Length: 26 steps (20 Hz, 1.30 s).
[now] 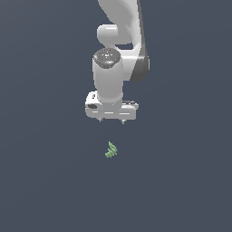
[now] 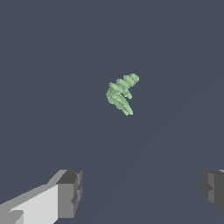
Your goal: Pick up the object and move it to a goal position.
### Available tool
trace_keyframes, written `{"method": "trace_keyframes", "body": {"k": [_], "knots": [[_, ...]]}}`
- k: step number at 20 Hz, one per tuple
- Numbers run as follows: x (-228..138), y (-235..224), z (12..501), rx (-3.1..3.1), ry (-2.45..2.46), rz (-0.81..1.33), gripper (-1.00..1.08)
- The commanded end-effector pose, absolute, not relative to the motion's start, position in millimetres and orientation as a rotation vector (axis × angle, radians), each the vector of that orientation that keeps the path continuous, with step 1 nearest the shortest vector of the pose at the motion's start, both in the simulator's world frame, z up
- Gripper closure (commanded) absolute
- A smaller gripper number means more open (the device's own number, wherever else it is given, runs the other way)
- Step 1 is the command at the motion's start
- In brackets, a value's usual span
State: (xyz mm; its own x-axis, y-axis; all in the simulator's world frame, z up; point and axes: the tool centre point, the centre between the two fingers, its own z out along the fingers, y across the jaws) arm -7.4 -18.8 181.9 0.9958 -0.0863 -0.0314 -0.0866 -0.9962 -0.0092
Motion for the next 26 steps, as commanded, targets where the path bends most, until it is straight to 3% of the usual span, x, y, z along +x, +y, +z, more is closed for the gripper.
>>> {"method": "trace_keyframes", "body": {"k": [1,15,26], "knots": [[-7,-19,182,-3.128,0.136,0.048,-0.92],[-2,-1,194,-3.146,0.044,0.037,-0.92],[20,-5,170,-3.140,0.147,0.027,-0.92]]}}
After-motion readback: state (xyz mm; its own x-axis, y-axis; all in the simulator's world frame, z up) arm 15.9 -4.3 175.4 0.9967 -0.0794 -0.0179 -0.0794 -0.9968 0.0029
